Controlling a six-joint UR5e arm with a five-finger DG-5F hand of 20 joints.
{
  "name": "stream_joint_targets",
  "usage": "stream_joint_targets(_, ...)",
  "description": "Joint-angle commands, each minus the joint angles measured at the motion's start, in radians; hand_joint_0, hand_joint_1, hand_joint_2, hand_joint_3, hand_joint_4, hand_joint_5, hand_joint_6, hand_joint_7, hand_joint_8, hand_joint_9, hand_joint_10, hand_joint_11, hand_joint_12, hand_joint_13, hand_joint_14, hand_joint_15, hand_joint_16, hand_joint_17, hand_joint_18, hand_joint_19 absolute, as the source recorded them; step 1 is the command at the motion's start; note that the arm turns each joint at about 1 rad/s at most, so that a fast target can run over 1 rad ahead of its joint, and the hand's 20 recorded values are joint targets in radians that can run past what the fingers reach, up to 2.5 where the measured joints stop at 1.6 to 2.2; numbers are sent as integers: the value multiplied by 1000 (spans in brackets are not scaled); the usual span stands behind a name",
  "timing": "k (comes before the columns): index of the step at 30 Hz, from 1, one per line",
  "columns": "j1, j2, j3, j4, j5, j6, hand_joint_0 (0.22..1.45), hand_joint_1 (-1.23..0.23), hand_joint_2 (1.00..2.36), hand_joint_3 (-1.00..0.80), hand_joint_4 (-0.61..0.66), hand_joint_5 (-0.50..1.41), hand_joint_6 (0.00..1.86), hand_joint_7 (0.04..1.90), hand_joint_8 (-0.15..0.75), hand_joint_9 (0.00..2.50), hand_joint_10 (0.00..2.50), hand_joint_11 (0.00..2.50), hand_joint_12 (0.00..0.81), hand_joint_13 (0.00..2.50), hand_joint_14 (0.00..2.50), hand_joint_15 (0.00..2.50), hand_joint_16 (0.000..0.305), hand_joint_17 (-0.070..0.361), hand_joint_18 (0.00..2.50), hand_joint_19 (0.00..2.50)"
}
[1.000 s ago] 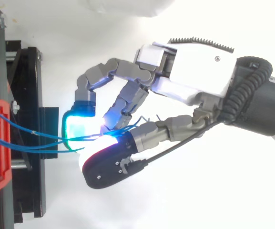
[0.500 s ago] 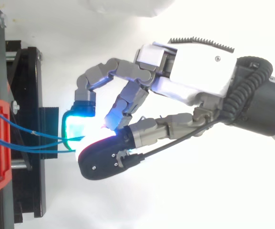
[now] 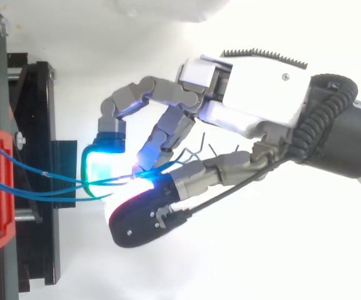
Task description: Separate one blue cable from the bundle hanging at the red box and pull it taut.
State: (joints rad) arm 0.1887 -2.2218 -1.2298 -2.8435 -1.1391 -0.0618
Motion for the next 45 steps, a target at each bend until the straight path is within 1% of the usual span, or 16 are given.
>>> stream_joint_targets(1, 0, -1, 0, -2, -2, 7, 832, -919, 1000, -500, 182, -204, 848, 1118, 333, 1214, 11, 1626, 399, 1174, 28, 854, 42, 95, 955, 610)
stream_joint_targets(3, 0, -1, 1, -2, -2, 10, 820, -920, 1000, -500, 181, -203, 849, 1130, 328, 1213, 14, 1615, 399, 1175, 29, 855, 42, 94, 962, 604)
stream_joint_targets(6, 0, -1, 0, -4, -2, 16, 733, -892, 1000, -500, 178, -200, 852, 1122, 335, 1221, 12, 1599, 399, 1179, 28, 853, 42, 94, 980, 598)
stream_joint_targets(8, 0, -1, 0, -4, -2, 16, 600, -815, 1000, -500, 183, -199, 847, 1114, 340, 1239, 11, 1592, 406, 1185, 28, 866, 43, 97, 979, 634)
stream_joint_targets(10, 0, 1, 0, -4, -4, 16, 569, -754, 1000, -500, 190, -197, 843, 1099, 338, 1243, 11, 1584, 411, 1196, 26, 859, 45, 100, 991, 636)
stream_joint_targets(16, 0, -1, 0, -4, -2, 17, 535, -617, 1000, -500, 185, -188, 823, 1085, 343, 1270, 12, 1548, 420, 1214, 27, 865, 47, 106, 1021, 655)
stream_joint_targets(17, 0, -1, 1, -4, -2, 17, 557, -568, 1000, -500, 174, -183, 811, 1102, 330, 1273, 14, 1549, 414, 1213, 25, 858, 47, 105, 1018, 671)
stream_joint_targets(19, 0, -1, 1, -4, -2, 17, 598, -535, 1000, -500, 162, -178, 802, 1128, 321, 1286, 14, 1560, 402, 1215, 26, 869, 45, 101, 1015, 686)
stream_joint_targets(21, 0, -1, 1, -4, -2, 17, 627, -542, 1004, -457, 152, -175, 800, 1131, 325, 1291, 14, 1554, 402, 1219, 27, 873, 45, 101, 1018, 689)
stream_joint_targets(23, 0, -1, 0, -4, -1, 17, 624, -614, 1012, -346, 165, -179, 799, 1135, 315, 1272, 14, 1558, 405, 1222, 26, 879, 46, 104, 1022, 697)
stream_joint_targets(24, 0, -1, 0, -4, -1, 17, 620, -631, 1014, -326, 163, -180, 798, 1141, 315, 1271, 14, 1548, 407, 1218, 26, 871, 46, 104, 1021, 701)
stream_joint_targets(26, 0, 1, 0, -4, -1, 17, 622, -724, 1019, -214, 154, -187, 805, 1190, 316, 1257, 15, 1562, 407, 1211, 26, 881, 46, 105, 1022, 691)
stream_joint_targets(29, 0, 1, 0, -4, -1, 17, 637, -762, 1020, -189, 149, -194, 824, 1163, 323, 1249, 14, 1572, 408, 1207, 24, 867, 47, 105, 1022, 680)
stream_joint_targets(33, 0, -1, 0, -2, -1, 17, 673, -832, 1019, -224, 175, -204, 841, 1139, 325, 1226, 13, 1576, 411, 1198, 26, 872, 47, 105, 1019, 669)
stream_joint_targets(35, 0, -1, 1, -2, 1, 17, 705, -869, 1018, -276, 172, -207, 846, 1130, 328, 1222, 13, 1581, 407, 1194, 27, 867, 47, 105, 1014, 651)
stream_joint_targets(45, 2, -1, 0, -4, -1, 17, 782, -903, 1002, -473, 166, -206, 852, 1078, 332, 1218, 13, 1577, 401, 1188, 27, 865, 45, 100, 1001, 633)
